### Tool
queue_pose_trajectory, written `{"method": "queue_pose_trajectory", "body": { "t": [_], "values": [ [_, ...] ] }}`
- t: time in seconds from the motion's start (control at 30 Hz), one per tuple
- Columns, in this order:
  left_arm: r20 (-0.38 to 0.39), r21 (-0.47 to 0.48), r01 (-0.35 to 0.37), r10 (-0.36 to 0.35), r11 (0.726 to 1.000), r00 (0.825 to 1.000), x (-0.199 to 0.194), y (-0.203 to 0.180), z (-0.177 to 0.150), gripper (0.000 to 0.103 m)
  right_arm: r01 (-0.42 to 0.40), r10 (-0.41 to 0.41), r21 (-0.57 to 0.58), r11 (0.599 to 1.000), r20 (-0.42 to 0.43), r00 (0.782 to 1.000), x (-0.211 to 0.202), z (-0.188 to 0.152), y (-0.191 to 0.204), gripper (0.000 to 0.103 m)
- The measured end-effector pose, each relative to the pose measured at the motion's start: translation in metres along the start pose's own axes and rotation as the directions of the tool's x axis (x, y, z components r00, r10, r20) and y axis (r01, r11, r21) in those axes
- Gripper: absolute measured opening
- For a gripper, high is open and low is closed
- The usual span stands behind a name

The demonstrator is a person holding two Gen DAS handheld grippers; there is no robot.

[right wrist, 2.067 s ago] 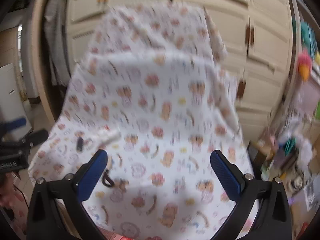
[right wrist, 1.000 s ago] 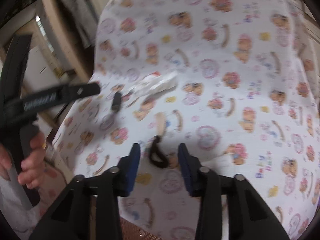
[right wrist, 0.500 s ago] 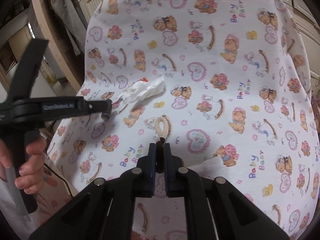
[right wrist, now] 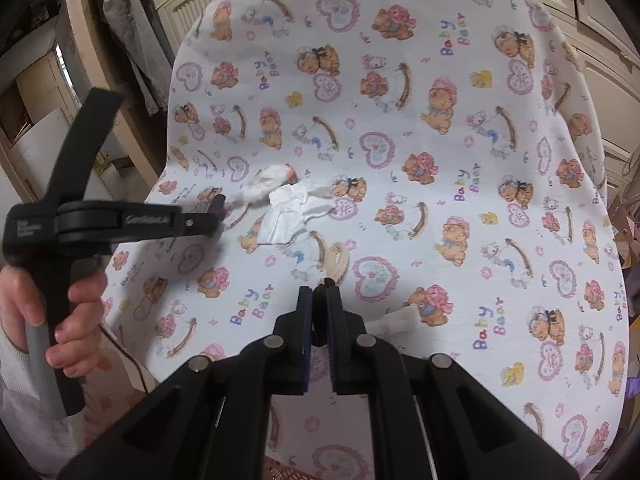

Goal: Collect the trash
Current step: 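Grasp the black thread spool with the left tool while the right tool grasps the beige cord, then lift the black spool with the left tool while the right tool lifts the beige cord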

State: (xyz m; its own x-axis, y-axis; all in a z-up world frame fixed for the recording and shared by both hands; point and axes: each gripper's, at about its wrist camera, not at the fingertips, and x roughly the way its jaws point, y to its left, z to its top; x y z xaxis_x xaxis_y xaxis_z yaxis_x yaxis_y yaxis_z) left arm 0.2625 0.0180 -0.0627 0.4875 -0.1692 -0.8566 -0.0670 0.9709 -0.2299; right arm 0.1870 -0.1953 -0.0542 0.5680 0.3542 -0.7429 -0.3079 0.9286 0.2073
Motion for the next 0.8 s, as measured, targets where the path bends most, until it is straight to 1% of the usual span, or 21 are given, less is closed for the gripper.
{"method": "queue_pose_trajectory", "body": {
  "t": [0.1, 0.13, 0.23, 0.27, 0.37, 0.5, 0.63, 0.8],
  "values": [
    [-0.007, -0.005, 0.046, -0.046, 0.999, 0.999, -0.008, 0.003, -0.005, 0.011, 0.0, 0.0, 0.011, 1.0, 0.01, 1.0, -0.002, 0.0, -0.001, 0.006],
    [-0.004, -0.002, 0.048, -0.048, 0.999, 0.999, -0.011, 0.004, -0.007, 0.011, 0.0, 0.0, 0.012, 1.0, 0.015, 1.0, -0.002, 0.0, -0.001, 0.006],
    [0.025, 0.034, 0.011, -0.012, 0.999, 1.0, -0.019, 0.001, -0.01, 0.011, 0.0, 0.0, 0.013, 1.0, 0.031, 1.0, -0.007, 0.001, -0.003, 0.006],
    [0.03, 0.041, 0.008, -0.009, 0.999, 0.999, -0.02, -0.001, -0.012, 0.011, -0.002, 0.001, 0.015, 1.0, 0.036, 0.999, -0.009, 0.0, -0.004, 0.006],
    [0.025, 0.046, 0.03, -0.031, 0.999, 0.999, -0.023, -0.001, -0.016, 0.011, -0.001, 0.0, 0.015, 1.0, 0.044, 0.999, -0.012, -0.001, -0.004, 0.006],
    [0.04, 0.087, 0.003, -0.007, 0.996, 0.999, -0.027, -0.007, -0.023, 0.011, 0.008, -0.008, 0.005, 1.0, 0.051, 0.999, -0.012, -0.002, -0.001, 0.006],
    [0.022, 0.093, 0.045, -0.047, 0.995, 0.999, -0.035, -0.011, -0.033, 0.011, 0.004, -0.004, -0.005, 1.0, 0.075, 0.997, -0.018, -0.001, 0.003, 0.006],
    [0.044, 0.141, 0.079, -0.086, 0.987, 0.995, -0.059, -0.016, -0.049, 0.011, -0.048, 0.047, 0.002, 0.999, 0.131, 0.99, -0.039, 0.0, 0.004, 0.006]
  ]
}}
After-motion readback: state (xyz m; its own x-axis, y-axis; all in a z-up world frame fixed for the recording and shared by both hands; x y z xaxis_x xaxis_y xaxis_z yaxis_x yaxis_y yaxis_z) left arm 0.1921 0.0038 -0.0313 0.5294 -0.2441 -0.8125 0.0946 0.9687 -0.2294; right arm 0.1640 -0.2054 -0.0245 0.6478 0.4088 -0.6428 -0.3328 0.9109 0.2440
